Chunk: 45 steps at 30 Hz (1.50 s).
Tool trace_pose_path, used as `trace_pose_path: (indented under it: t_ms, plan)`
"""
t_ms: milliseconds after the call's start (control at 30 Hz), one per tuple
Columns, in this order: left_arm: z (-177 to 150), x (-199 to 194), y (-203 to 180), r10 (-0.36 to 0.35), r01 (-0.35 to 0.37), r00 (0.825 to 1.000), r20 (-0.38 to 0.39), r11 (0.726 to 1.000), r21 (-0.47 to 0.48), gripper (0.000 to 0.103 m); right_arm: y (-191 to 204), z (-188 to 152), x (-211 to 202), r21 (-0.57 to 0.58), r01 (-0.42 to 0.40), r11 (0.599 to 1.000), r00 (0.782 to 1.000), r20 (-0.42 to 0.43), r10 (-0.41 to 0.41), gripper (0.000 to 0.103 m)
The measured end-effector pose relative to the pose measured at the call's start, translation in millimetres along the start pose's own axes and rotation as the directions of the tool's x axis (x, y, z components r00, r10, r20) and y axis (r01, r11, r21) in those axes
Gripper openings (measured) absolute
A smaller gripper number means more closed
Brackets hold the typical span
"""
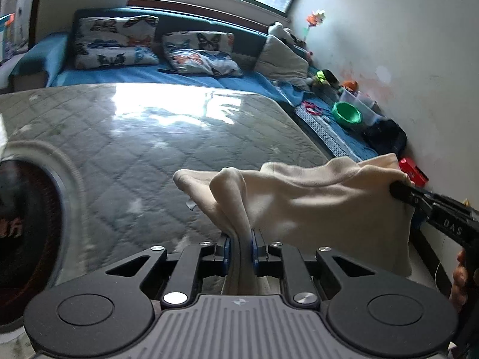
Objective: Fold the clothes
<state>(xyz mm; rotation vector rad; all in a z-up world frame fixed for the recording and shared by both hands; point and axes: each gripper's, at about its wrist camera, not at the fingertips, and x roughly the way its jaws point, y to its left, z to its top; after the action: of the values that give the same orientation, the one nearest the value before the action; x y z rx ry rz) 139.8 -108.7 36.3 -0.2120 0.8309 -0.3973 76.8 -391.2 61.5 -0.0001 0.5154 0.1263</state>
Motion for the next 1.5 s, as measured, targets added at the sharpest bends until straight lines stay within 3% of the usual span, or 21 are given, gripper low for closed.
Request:
trace_pose_path:
  t_ms: [300,600,1233,1500]
  plan:
    - [0.1,37.0,-19.3,0.008,-0.006,0.999,-0.051,0.999,0.036,0.015,-29.4,-14.5,29.1,0.040,0.089,0.995,0.995,-0.050,-0.087,0.011]
    - [-4.5,50.0,-16.0,0.025,-0.021,0.997,-0.077,0.999,0.046,0.016,-37.7,-29.9,46.2,0.070,0.122,0.990,0.989,-0.089,-0.116,0.011]
    - [-3.3,40.8,-6.8,0.090,-0.087,0.994,-0.061,0.995,0.052,0.045,-42.9,-34.1,57.4,0.060,0.201,0.978,0.972,-0.136,-0.191,0.017]
    - [-5.2,36.1,-6.0,0.121,-0.118,0.992,-0.046,0.991,0.068,0.054,-19.8,-35.4,64.9,0.027,0.095,0.995,0.983,-0.162,-0.090,0.017]
